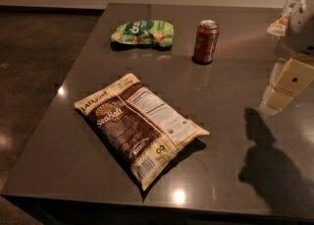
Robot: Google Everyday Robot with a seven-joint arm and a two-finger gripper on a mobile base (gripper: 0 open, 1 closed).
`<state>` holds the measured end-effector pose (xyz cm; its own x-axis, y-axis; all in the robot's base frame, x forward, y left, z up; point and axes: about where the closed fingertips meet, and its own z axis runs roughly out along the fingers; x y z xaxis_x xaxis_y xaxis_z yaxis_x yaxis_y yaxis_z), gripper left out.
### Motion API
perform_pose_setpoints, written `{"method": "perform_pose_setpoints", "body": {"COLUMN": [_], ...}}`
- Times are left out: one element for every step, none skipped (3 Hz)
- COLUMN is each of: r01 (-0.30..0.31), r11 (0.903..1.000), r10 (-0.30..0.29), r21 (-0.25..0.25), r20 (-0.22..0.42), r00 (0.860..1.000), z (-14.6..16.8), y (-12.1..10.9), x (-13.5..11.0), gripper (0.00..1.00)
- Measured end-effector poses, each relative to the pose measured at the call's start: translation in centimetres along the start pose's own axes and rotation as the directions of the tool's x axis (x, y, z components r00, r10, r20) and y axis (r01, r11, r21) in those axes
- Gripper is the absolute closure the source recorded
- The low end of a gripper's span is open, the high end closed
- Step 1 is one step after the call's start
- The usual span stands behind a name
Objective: Knock coke can over
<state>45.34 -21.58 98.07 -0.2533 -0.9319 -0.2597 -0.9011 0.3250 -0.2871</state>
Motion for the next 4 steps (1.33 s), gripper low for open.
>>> {"method": "perform_pose_setpoints", "body": {"r01": [-0.097, -0.207, -0.272, -0.316], "r11": [0.9936, 0.9725, 0.9556, 0.9423], "r10": [0.094, 0.198, 0.259, 0.299], "r21": [0.059, 0.108, 0.113, 0.111], "r20": [0.042, 0.088, 0.12, 0.145], "r00": [0.995, 0.976, 0.958, 0.943], "z": [1.4, 3.1, 4.8, 6.4], "y": [-2.9, -6.1, -8.8, -11.6], "x": [-0.3, -0.7, -1.4, -2.5], "gripper": [0.0, 0.0, 0.0, 0.0]}}
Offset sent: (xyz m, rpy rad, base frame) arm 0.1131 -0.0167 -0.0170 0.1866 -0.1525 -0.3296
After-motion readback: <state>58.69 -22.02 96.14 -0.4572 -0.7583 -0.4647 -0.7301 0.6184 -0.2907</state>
